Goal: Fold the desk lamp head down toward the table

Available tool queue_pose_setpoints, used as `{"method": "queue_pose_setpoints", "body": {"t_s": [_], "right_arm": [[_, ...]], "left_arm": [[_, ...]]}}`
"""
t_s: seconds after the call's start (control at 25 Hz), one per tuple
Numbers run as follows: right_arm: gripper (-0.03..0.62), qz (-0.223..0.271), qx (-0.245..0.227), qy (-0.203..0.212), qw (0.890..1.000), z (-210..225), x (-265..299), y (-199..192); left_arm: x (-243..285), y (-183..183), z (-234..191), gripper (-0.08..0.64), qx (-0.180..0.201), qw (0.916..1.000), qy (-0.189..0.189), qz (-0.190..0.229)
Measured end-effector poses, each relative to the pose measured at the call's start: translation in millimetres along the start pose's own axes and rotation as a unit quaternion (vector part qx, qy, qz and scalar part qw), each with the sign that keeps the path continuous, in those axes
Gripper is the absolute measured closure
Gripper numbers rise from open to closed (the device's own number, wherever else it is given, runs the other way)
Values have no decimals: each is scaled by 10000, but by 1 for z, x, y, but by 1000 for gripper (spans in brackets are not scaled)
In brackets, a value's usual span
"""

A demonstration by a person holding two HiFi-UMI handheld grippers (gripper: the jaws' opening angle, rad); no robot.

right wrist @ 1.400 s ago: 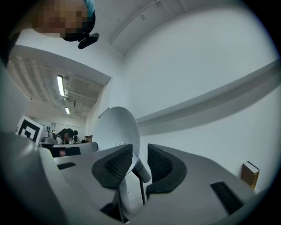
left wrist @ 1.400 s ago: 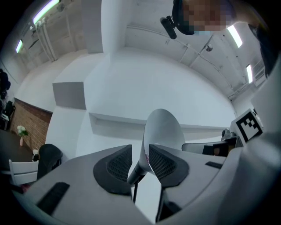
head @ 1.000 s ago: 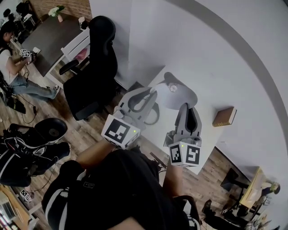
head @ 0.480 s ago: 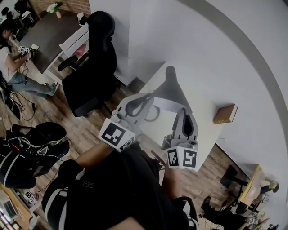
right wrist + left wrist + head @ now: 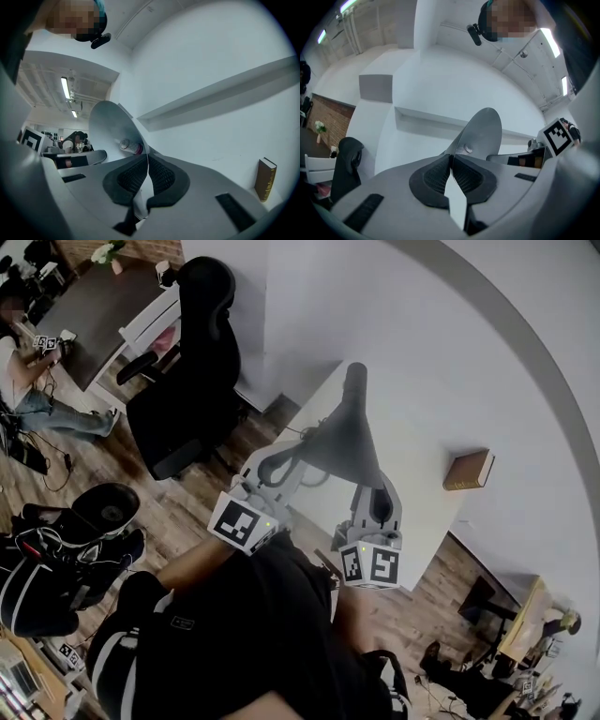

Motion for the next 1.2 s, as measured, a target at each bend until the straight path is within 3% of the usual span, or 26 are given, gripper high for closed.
{"method": "queue_pose_setpoints", "body": {"t_s": [0.68, 0.96, 1.2], "right_arm": [[574, -622, -359, -239, 9971, 26, -4, -74], [572, -656, -449, -262, 9965, 31, 0, -85], [572, -737, -582, -350, 9950, 38, -2, -90]], "left_arm": [[-17, -82, 15, 523, 429, 9989, -35, -204], [-15, -96, 14, 523, 367, 9988, -30, -314], [-13, -107, 20, 523, 541, 9974, -121, -457]]}}
Point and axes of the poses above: the fingertips, and each gripper's own axes: x forward along the fingers, z to its right, y out of its top, the point moved 2 cm from there along -x, backward along the fingers, and after that the axes turned 15 degrees about x, right-handed, at the moved point
